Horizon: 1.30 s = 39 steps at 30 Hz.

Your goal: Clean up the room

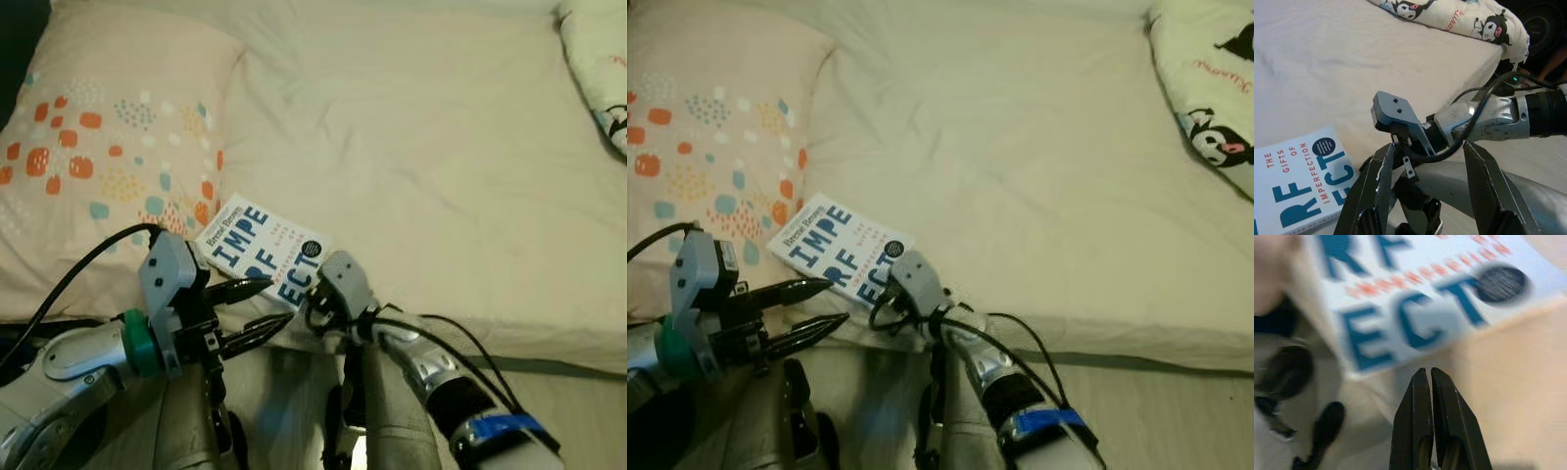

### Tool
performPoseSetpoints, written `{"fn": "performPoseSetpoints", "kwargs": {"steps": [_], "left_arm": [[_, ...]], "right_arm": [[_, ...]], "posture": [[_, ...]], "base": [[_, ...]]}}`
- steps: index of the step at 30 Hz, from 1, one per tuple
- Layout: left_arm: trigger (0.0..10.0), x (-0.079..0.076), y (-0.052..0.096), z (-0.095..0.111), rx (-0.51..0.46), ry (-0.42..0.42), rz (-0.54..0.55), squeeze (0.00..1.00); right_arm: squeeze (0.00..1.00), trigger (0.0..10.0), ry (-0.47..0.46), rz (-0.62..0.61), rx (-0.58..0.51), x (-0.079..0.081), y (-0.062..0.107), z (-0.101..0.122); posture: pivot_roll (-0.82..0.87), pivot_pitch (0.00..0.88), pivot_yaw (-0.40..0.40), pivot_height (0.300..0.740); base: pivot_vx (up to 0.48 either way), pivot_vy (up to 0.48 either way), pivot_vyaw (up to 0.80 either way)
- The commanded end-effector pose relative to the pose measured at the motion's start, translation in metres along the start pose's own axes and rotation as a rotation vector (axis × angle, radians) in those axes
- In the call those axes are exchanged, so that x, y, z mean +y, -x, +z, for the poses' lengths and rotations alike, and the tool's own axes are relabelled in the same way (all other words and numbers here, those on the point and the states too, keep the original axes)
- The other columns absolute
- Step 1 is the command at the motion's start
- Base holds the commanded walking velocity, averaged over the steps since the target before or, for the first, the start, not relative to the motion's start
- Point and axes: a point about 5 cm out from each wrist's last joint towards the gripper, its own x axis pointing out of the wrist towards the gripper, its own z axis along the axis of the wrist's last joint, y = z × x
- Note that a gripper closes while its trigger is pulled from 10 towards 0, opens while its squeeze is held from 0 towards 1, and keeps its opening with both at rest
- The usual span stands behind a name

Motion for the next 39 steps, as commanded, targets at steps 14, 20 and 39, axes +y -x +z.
{"fn": "performPoseSetpoints", "kwargs": {"steps": [14,20,39], "left_arm": [[10.0,-0.003,-0.006,-0.001,0.016,0.032,-0.008,0.00],[10.0,-0.002,-0.007,0.002,0.010,0.027,-0.005,0.00],[10.0,-0.019,0.028,-0.023,0.196,0.038,0.086,0.00]], "right_arm": [[0.00,10.0,-0.106,0.092,-0.237,-0.002,0.003,0.026],[0.00,10.0,-0.030,0.197,-0.331,0.023,-0.008,0.052],[0.00,10.0,0.077,0.311,0.094,0.061,-0.029,-0.001]], "posture": [[-0.03,0.249,-0.027,0.592],[-0.02,0.263,-0.031,0.592],[0.08,0.321,-0.075,0.592]], "base": [[0.000,0.000,0.00],[0.000,0.000,0.00],[0.000,0.000,0.00]]}}
